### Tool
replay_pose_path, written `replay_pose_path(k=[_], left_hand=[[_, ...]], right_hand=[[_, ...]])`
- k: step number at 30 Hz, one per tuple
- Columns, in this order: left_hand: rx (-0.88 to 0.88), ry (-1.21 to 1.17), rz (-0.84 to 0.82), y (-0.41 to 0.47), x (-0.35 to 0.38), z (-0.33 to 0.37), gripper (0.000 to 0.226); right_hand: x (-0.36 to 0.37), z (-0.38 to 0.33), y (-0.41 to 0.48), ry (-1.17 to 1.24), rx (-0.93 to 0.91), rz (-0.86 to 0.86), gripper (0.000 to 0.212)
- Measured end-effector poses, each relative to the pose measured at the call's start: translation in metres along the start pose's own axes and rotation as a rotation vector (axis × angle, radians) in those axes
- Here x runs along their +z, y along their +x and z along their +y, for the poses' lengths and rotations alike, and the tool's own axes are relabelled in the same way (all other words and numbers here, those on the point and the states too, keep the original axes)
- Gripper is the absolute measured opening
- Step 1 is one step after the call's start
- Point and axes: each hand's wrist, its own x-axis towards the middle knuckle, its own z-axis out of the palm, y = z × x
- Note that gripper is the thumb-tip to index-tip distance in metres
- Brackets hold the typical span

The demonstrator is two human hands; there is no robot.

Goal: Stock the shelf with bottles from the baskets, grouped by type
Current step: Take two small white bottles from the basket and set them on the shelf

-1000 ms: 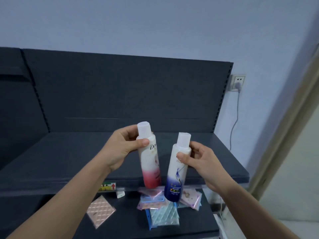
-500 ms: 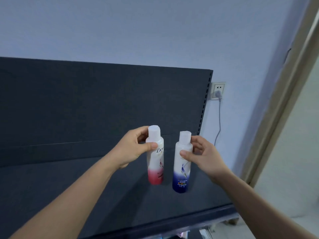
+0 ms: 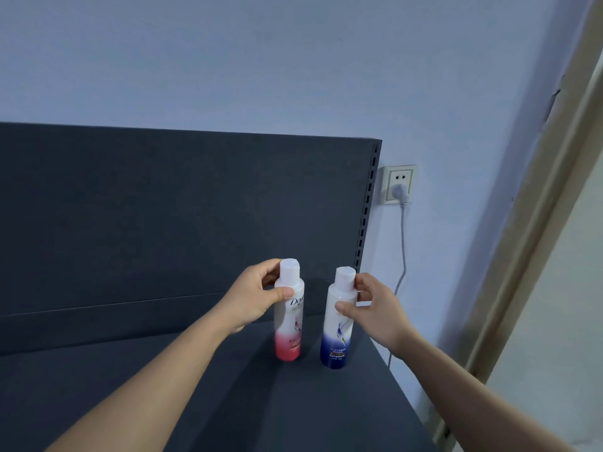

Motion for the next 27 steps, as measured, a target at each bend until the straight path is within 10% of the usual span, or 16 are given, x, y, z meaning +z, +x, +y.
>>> replay_pose_path(k=[19,27], left_hand=[[-0.1,0.365,0.024,0.049,0.033,-0.034,0.043],[-0.038,0.461,0.277,0.05,0.048,-0.047,0.055]], right_hand=[[0.003,0.051,0.079,-0.081,-0.13,-0.128,0.044],[0.01,0.059,0.087,-0.053,-0.13,-0.065,0.047]])
